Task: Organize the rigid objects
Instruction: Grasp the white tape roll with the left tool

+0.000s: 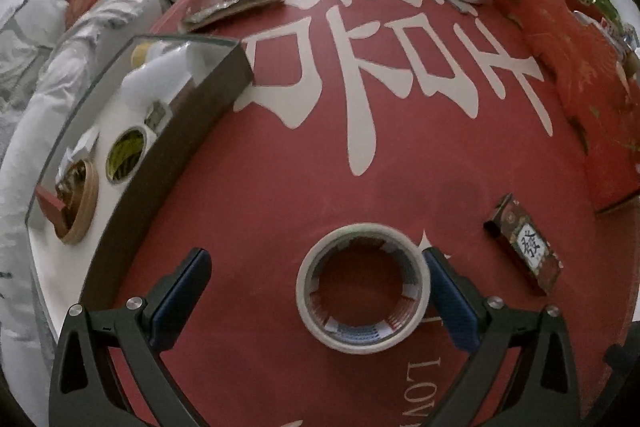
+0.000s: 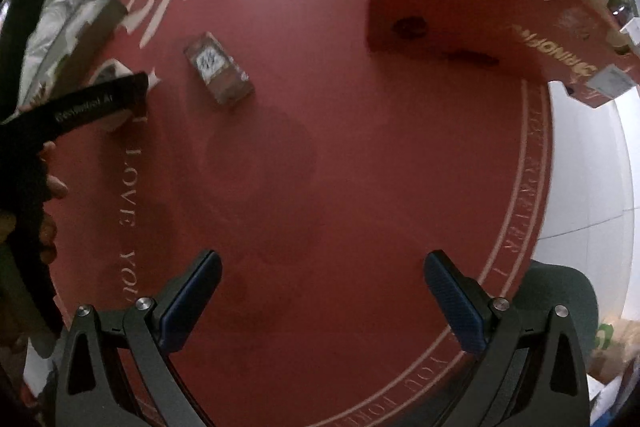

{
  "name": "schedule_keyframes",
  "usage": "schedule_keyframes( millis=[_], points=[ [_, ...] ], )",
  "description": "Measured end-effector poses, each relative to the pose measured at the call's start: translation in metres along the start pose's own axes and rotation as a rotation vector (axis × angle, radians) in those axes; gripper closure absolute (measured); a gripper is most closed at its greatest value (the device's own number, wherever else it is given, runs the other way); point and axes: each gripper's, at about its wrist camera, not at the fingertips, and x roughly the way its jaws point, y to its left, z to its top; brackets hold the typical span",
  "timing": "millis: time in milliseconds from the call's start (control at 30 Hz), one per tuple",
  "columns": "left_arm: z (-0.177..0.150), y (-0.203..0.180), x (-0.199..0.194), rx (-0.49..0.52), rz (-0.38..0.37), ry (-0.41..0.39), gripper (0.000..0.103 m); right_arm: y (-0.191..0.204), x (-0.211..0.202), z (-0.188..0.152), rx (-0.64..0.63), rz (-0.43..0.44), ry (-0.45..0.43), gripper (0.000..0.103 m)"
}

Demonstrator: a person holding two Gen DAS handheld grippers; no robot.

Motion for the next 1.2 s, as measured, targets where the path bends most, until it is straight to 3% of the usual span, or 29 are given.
schedule_keyframes(
  millis=[100,267,700,867,967,1100,1200],
  points=[
    [-0.002,0.003,0.001,-0.026,-0.018,-0.008,0.0,0.002,0.002,-0.001,-0.012,-0.018,0.001,0.001],
    [-0.002,0.016,0.007,-0.119,-0.11,0.035,0.0,0.009,0.005,-0.003,-0.067,-0.062,0.011,0.001],
    [0.0,0.017,0.008,-0.115,-0.111,0.055,0.001,0.009,0.005,-0.003,-0.065,-0.059,0.002,0.0],
    [0.003,0.01,0.001,-0.062,-0.136,0.042,0.019,0.01,0.007,0.001,-0.067,-0.06,0.028,0.001],
    [0.005,0.001,-0.005,-0.012,-0.155,0.025,0.046,0.012,0.005,0.011,-0.078,-0.052,0.014,0.001],
    [0.008,0.004,-0.005,-0.005,-0.172,0.043,0.048,0.015,-0.007,0.027,-0.078,-0.023,-0.043,0.001],
    [0.004,0.021,-0.009,-0.062,-0.19,0.071,0.048,0.019,-0.014,0.043,-0.082,-0.013,-0.088,0.001]
  ],
)
